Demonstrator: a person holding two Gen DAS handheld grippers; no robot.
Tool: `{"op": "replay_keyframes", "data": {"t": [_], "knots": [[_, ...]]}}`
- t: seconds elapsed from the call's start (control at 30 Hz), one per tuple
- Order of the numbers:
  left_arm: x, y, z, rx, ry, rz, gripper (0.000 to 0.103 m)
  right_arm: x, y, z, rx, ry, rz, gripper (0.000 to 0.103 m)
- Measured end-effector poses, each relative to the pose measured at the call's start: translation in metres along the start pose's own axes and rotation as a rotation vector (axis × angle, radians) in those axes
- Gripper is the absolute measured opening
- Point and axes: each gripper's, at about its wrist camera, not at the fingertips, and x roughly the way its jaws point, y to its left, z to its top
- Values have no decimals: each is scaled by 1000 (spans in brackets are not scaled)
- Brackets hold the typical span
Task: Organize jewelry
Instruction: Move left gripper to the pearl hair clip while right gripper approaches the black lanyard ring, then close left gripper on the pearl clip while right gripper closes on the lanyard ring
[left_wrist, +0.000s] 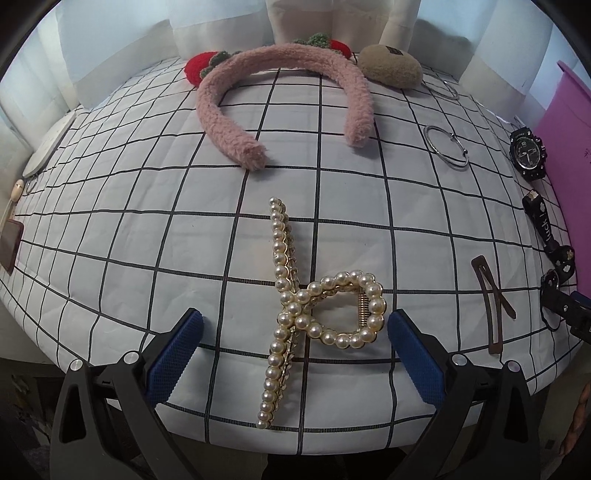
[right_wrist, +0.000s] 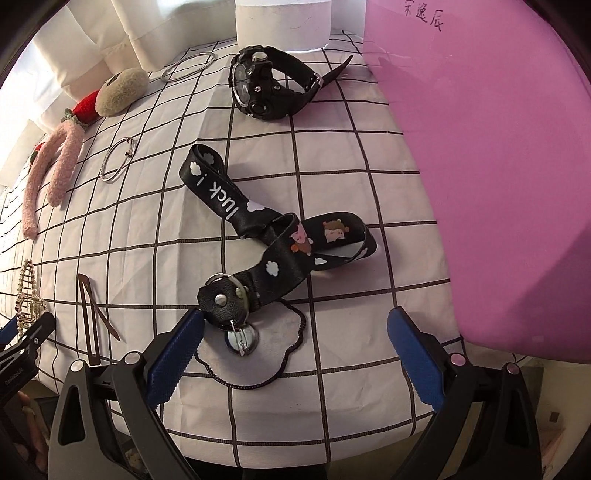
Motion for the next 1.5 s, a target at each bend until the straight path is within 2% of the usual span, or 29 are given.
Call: {"op": "replay_keyframes", "data": {"t": [0.1, 0.2, 0.4, 0.67, 0.7, 0.77, 0.83, 0.9, 0.93, 0.97, 1.0, 1.1, 1.23, 1.5], "knots": [[0, 0, 0, 3, -1, 0, 98, 4, 6, 4, -32, -6, -48, 94], [0, -1, 0, 3, -3, 0, 98, 7, 1, 7, -2, -24, -22, 94], [-2, 1, -5, 8, -28, -4, 98, 12, -2, 10, -41, -70, -16, 94], [-1, -1, 0, 11, -4, -5, 95, -1, 8, -6, -57, -62, -2, 93], [-2, -2, 1, 14, -2, -5, 94, -3, 9, -6, -58, -64, 2, 90], [-4, -5, 2, 24, -1, -11, 86, -9, 13, -6, -78, -77, 4, 79], [-8, -11, 1, 51, -7, -21, 74, -13, 21, -6, -97, -91, 7, 50], [-11, -17, 0, 81, -13, -34, 61, -14, 24, -6, -95, -95, 10, 40], [-12, -20, 0, 93, -14, -35, 53, -15, 23, -6, -89, -99, 15, 32], [-14, -22, 0, 101, -17, -42, 43, -16, 21, -5, -83, -100, 22, 28], [-14, -24, 0, 106, -16, -46, 42, -17, 20, -5, -78, -100, 30, 25], [-13, -20, 2, 89, -14, -70, 41, -19, 16, -6, -67, -97, 56, 20], [-18, -10, 2, 47, -16, -92, 41, -25, 19, -5, -68, -126, 83, 19], [-53, -6, 14, 36, -100, -106, 41, -72, 32, -1, -97, -220, 161, 19]]}}
